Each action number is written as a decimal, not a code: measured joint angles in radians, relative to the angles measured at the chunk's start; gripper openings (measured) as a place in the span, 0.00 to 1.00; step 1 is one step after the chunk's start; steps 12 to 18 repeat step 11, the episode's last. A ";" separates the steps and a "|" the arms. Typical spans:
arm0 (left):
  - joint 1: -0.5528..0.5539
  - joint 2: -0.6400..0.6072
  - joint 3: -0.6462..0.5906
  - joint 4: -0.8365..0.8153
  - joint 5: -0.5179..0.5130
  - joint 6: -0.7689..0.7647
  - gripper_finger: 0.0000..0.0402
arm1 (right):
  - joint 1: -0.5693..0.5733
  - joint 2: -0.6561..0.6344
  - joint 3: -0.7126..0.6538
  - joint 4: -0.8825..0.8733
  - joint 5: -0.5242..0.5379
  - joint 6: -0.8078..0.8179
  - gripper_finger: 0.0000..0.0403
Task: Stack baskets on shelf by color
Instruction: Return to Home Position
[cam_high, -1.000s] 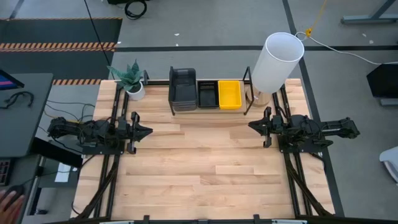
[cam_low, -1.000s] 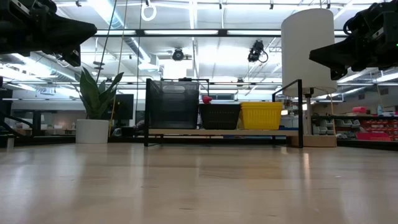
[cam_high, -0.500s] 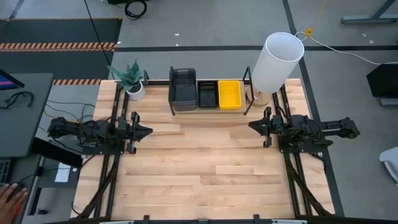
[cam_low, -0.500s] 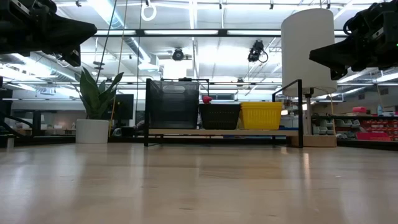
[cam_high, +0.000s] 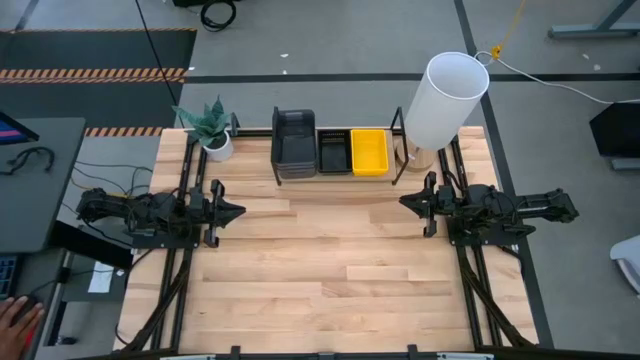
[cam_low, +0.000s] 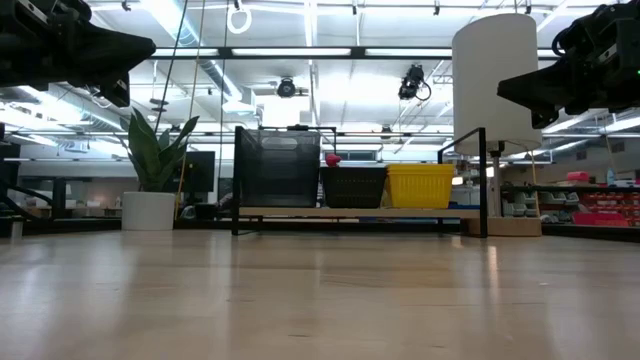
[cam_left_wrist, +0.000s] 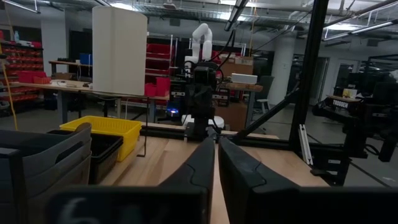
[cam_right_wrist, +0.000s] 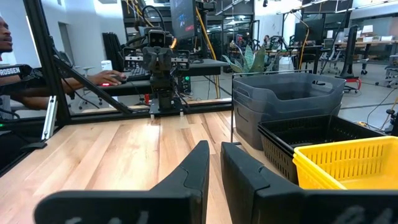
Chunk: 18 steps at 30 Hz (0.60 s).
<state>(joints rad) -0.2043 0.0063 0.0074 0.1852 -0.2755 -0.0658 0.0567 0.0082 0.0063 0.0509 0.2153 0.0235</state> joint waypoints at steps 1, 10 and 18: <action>0.000 0.000 0.000 0.000 0.000 0.000 0.07 | 0.000 0.000 0.000 0.000 0.000 0.000 0.11; 0.000 0.000 0.000 0.000 0.000 0.000 0.08 | 0.000 0.000 0.000 0.000 0.000 0.000 0.11; 0.000 0.000 0.000 0.000 0.000 0.000 0.07 | 0.000 0.000 0.000 0.000 0.000 0.000 0.11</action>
